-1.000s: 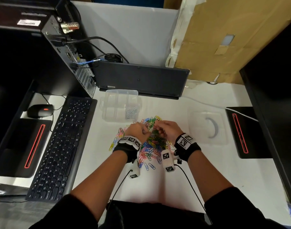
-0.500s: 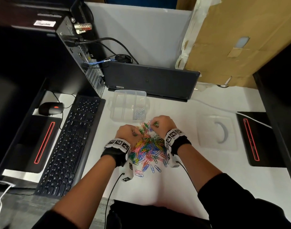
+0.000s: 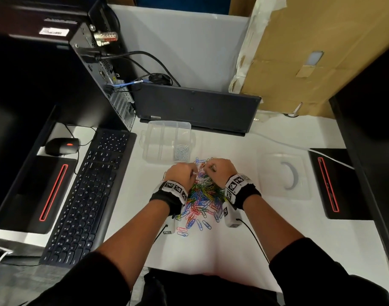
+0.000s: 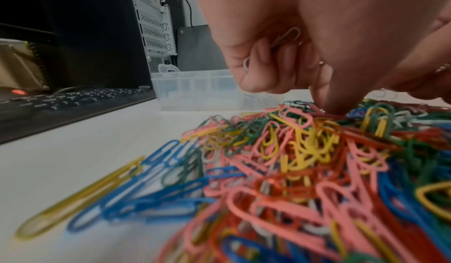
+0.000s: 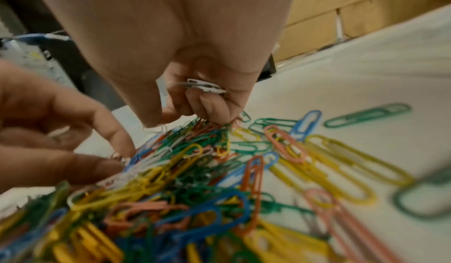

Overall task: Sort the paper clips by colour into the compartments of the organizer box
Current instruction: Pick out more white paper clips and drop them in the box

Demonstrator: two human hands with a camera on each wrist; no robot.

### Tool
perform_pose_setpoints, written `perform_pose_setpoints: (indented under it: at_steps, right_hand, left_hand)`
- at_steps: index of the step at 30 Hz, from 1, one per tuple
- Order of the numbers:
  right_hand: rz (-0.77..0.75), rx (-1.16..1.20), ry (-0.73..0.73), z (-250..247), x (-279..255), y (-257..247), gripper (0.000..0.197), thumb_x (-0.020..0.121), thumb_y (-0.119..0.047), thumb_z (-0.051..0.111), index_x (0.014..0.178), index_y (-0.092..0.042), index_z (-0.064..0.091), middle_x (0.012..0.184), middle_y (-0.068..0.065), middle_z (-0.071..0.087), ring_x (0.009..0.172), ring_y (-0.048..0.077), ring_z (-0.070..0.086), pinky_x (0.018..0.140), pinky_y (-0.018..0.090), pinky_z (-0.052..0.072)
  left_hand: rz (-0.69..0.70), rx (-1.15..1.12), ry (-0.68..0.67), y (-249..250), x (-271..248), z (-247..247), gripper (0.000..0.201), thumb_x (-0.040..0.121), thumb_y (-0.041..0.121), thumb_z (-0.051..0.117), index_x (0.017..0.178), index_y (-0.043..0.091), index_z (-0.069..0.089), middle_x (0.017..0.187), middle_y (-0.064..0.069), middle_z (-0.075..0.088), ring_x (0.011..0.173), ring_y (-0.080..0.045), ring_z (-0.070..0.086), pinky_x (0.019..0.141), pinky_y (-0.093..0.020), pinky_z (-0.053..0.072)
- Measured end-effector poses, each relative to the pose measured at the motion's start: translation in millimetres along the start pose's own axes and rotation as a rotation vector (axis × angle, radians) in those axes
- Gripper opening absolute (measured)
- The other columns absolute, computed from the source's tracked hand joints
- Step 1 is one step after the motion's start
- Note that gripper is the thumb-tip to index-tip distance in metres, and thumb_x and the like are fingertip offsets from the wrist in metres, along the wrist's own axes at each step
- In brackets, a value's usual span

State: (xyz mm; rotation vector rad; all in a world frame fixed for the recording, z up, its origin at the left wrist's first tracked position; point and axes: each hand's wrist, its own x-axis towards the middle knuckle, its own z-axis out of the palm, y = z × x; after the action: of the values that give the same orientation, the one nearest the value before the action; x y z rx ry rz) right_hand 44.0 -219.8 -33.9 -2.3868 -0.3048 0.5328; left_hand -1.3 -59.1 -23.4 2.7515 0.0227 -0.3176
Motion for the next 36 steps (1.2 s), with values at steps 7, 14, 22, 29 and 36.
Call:
perform_pose_setpoints:
  at_steps: [7, 14, 22, 29, 36]
  right_hand:
    - [0.166, 0.41, -0.062, -4.4, -13.3, 12.1, 0.019, 0.097, -0.029, 0.057, 0.096, -0.015, 0.069, 0.084, 0.001, 0.069, 0.072, 0.01, 0.062, 0.071, 0.024, 0.051]
    - [0.341, 1.092, -0.175, -4.7, -27.5, 14.9, 0.016, 0.094, -0.01, 0.062, 0.106, -0.006, 0.071, 0.081, 0.006, 0.065, 0.07, 0.013, 0.058, 0.067, 0.023, 0.051]
    - [0.26, 0.711, -0.077, -9.3, -25.6, 6.9, 0.018, 0.089, -0.023, 0.07, 0.099, -0.01, 0.076, 0.082, -0.004, 0.068, 0.076, 0.008, 0.061, 0.069, 0.015, 0.047]
    - [-0.024, 0.004, -0.075, -2.0, -20.3, 0.8, 0.018, 0.074, -0.021, 0.084, 0.089, -0.018, 0.076, 0.1, -0.005, 0.069, 0.083, 0.009, 0.061, 0.075, 0.022, 0.05]
    - [-0.075, -0.132, -0.072, -0.7, -21.0, -1.3, 0.011, 0.081, -0.026, 0.078, 0.085, -0.016, 0.075, 0.104, 0.0, 0.067, 0.091, 0.015, 0.06, 0.085, 0.031, 0.05]
  left_hand:
    - [-0.02, -0.113, -0.049, -9.8, 2.8, -1.7, 0.006, 0.086, 0.028, 0.064, 0.081, 0.028, 0.068, 0.081, 0.005, 0.068, 0.074, -0.017, 0.065, 0.066, -0.031, 0.056]
    - [-0.094, -0.532, 0.012, -8.8, -3.2, 2.8, 0.004, 0.086, 0.024, 0.071, 0.086, 0.021, 0.072, 0.068, 0.018, 0.058, 0.055, 0.002, 0.048, 0.051, -0.006, 0.039]
    - [-0.344, -0.871, -0.206, -15.8, -9.3, 1.7, 0.007, 0.089, 0.023, 0.066, 0.083, 0.021, 0.07, 0.065, 0.006, 0.055, 0.053, -0.007, 0.044, 0.055, -0.024, 0.035]
    - [-0.441, -1.0, -0.17, -10.2, -9.3, -2.8, 0.03, 0.1, 0.02, 0.04, 0.07, 0.018, 0.04, 0.057, 0.002, 0.036, 0.041, -0.007, 0.029, 0.039, -0.02, 0.022]
    - [-0.304, -0.826, -0.114, -18.4, -10.6, 14.6, 0.02, 0.093, 0.039, 0.051, 0.094, 0.024, 0.064, 0.068, -0.005, 0.063, 0.057, -0.027, 0.054, 0.059, -0.035, 0.046]
